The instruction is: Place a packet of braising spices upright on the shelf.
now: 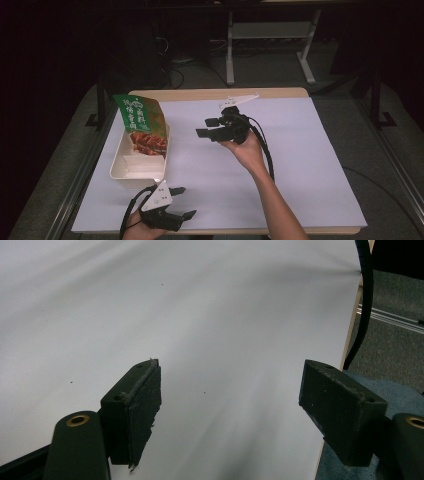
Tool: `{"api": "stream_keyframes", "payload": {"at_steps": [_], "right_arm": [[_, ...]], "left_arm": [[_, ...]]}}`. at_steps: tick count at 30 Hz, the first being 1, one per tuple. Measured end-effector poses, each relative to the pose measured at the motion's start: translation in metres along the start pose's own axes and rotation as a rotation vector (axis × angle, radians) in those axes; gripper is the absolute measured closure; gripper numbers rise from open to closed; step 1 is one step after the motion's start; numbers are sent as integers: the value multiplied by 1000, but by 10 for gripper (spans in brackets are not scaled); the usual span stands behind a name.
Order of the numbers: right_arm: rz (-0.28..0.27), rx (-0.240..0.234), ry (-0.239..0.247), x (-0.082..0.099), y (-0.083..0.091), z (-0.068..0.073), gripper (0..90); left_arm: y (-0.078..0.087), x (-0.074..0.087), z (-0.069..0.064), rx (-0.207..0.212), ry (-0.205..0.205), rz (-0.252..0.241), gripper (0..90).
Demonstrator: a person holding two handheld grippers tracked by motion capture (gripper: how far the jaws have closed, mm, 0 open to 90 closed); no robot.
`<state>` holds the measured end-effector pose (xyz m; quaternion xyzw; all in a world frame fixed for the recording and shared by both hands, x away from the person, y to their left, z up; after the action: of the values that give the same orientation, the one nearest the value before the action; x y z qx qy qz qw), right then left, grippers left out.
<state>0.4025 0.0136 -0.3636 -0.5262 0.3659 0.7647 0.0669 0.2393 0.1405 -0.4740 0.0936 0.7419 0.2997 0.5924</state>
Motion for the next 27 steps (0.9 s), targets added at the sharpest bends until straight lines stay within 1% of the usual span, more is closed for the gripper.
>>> {"api": "stream_keyframes", "payload": {"at_steps": [1, 3, 7, 9, 12, 13, 14, 22, 27], "right_arm": [[8, 5, 1, 4, 4, -2, 421], [11, 5, 7, 5, 5, -3, 420], [12, 10, -5, 11, 13, -6, 403], [8, 10, 0, 12, 14, -7, 403], [15, 11, -12, 18, 20, -9, 389], [15, 14, -11, 19, 21, -10, 382], [20, 15, -14, 20, 23, -10, 383], [14, 23, -20, 31, 35, -16, 382], [16, 34, -31, 41, 44, -21, 377]], "left_arm": [[1, 0, 0, 2, -2, 2, 243], [0, 0, 0, 0, -1, 2, 242], [0, 0, 1, 1, 2, 2, 240], [0, 0, 1, 0, 2, 2, 240], [0, 0, 2, -2, 2, 1, 237], [0, 0, 3, -4, -6, 0, 237], [0, 0, 3, -3, -1, 0, 237], [0, 0, 3, -3, -1, 4, 237], [1, -1, 3, -6, 4, -7, 236]]}}
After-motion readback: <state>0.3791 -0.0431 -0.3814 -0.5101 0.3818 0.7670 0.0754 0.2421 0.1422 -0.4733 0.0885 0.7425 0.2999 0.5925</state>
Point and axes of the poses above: each handheld gripper's, and its own axes: y roughly backward along the jaws, x roughly out of its underside, z roughly to its left, the point moved 8 cm from there along -y, roughly forward along the jaws, and after that the axes turned 11 degrees about x, right-handed, at the moved point
